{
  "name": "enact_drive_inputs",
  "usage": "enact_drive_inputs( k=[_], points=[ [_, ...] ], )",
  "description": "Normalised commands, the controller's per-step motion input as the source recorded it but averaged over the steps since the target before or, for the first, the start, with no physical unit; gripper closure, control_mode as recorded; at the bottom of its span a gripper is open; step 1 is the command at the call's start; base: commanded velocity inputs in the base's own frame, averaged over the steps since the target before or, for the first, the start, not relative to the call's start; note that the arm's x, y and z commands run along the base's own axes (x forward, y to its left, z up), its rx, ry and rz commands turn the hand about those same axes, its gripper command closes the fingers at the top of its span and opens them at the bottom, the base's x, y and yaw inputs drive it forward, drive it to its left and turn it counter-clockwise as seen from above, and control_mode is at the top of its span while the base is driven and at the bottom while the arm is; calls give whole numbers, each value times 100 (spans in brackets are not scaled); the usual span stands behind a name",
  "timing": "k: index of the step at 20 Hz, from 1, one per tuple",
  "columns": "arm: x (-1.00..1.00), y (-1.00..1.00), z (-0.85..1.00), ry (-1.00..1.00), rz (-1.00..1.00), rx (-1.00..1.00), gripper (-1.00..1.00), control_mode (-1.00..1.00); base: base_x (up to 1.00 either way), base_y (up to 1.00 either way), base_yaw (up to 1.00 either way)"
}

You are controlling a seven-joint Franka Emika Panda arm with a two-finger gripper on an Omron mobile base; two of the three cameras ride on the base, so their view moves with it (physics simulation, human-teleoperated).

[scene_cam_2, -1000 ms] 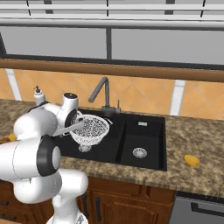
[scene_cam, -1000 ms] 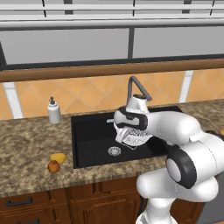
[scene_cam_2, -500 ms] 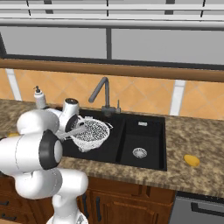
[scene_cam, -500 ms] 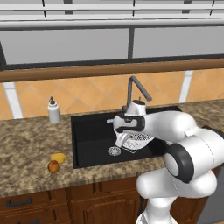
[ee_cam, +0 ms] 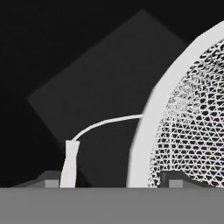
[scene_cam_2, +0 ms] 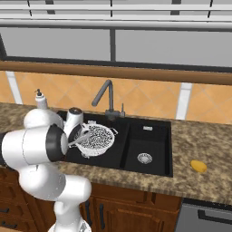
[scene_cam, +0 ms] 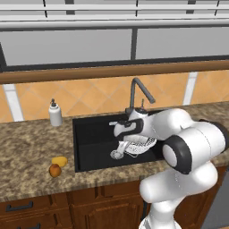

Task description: Put the colander in the sink, put the peach, mango, mango in the colander, and turn on the sink faucet and pour water over the colander.

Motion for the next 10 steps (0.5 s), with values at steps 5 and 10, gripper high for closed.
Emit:
enact_drive_inputs(
  k=[5, 10],
  points=[
    [30, 0, -18, -1, 0, 0, 100, -100, 0, 0, 0],
    [25, -14, -23, 0, 1, 0, 100, -100, 0, 0, 0]
  ],
)
